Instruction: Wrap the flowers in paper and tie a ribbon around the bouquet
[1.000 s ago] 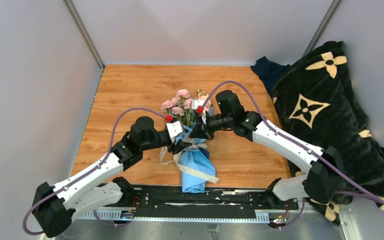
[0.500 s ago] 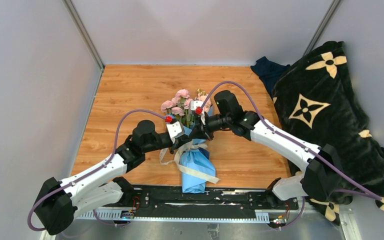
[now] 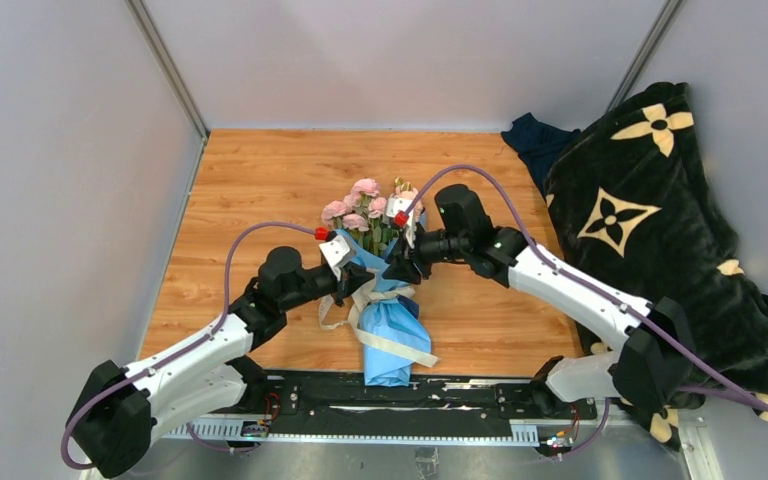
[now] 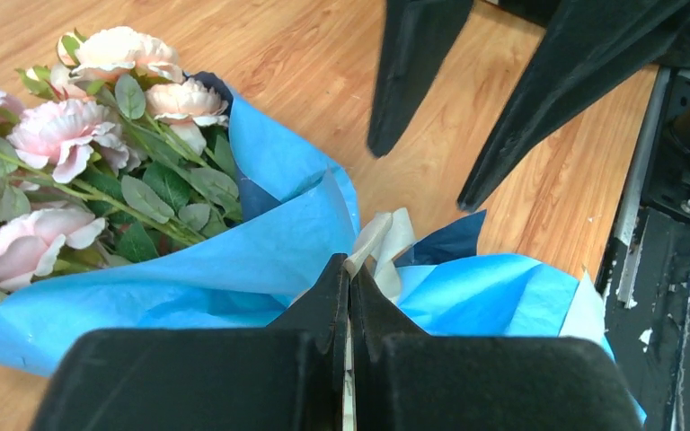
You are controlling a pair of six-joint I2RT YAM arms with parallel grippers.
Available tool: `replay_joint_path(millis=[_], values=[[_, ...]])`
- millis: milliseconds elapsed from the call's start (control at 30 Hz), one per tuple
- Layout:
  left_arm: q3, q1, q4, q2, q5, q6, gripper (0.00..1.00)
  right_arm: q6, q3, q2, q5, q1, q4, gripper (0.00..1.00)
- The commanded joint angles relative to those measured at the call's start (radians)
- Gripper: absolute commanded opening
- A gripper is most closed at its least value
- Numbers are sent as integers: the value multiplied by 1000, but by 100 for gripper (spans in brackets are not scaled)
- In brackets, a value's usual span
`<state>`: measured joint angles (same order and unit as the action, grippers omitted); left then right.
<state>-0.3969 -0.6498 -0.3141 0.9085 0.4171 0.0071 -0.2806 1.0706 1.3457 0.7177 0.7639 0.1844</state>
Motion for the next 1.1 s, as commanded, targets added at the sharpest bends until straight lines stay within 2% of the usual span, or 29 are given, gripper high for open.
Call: replay_joint_path(millis=[0, 100, 267, 467, 900, 967, 1000, 1067], values=[[31, 13, -86, -24, -27, -86, 0, 88, -112, -91, -138, 15, -42, 41], [54, 14, -121, -43, -44, -137, 0, 110, -188, -80, -232, 62, -122, 38], [85, 14, -137, -83, -58, -205, 0, 120, -216, -30, -346, 142, -193, 36], [109, 16, -148, -110, -78, -242, 0, 141, -272, 25, -354, 166, -362, 36], [129, 16, -155, -122, -93, -262, 0, 129, -287, 122, -354, 172, -366, 37], [130, 16, -155, -122, -97, -267, 0, 129, -300, 123, -346, 172, -366, 32], [130, 16, -155, -121, -102, -269, 0, 129, -303, 125, -347, 171, -365, 27], [128, 16, -155, -118, -112, -273, 0, 128, -301, 128, -356, 170, -346, 9]])
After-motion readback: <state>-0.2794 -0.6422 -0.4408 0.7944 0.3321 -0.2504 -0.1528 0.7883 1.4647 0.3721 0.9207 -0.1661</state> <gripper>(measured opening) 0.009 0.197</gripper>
